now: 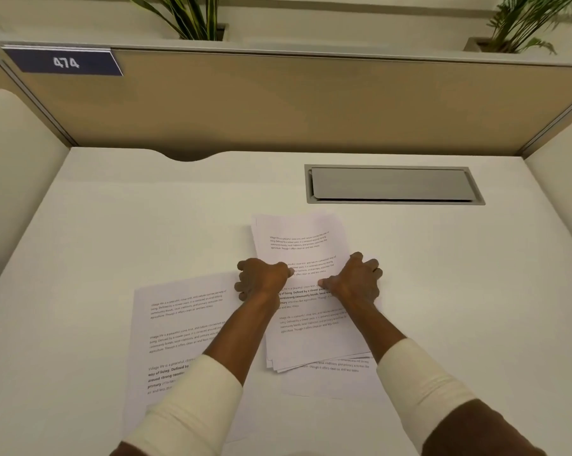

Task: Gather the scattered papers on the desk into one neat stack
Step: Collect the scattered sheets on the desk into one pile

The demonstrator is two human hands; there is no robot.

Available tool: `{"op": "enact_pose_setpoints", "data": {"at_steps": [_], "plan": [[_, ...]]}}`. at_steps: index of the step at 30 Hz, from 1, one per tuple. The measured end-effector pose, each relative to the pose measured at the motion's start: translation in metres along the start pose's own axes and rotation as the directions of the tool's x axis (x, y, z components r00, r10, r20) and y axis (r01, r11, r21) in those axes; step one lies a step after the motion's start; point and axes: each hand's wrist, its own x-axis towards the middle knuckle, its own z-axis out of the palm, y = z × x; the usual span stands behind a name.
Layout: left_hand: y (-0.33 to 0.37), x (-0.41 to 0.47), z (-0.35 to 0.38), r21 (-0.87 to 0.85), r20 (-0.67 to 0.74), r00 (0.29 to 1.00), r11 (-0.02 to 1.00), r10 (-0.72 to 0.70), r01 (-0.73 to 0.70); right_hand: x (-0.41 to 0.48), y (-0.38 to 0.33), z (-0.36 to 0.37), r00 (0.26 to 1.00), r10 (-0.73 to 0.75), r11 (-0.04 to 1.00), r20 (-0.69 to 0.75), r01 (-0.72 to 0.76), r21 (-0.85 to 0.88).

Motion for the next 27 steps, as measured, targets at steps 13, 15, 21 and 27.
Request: {"op": "enact_pose_setpoints", "data": {"at_steps": [13,15,21,27], "plan": [[-0.014,0.014,-0.005,-0.291,0.159,0.985,0.957,0.067,-0.018,0.004,0.012,-0.007,0.999,-0.034,0.993,0.039,0.030,0.112],[-0.019,0.017,-0.004,-0.322,0.199,0.975,0.946,0.098,-0.029,0.004,0.014,-0.004,0.999,-0.040,0.984,0.024,0.035,0.177],[-0.038,0.024,-0.009,-0.180,0.244,0.920,0.946,0.307,-0.268,0.002,0.027,-0.002,0.998,-0.051,0.948,-0.041,0.062,0.313],[-0.069,0.033,-0.033,-0.119,0.258,0.896,0.933,0.360,-0.340,0.002,0.051,-0.015,0.987,0.079,0.995,-0.139,-0.070,0.067]]}}
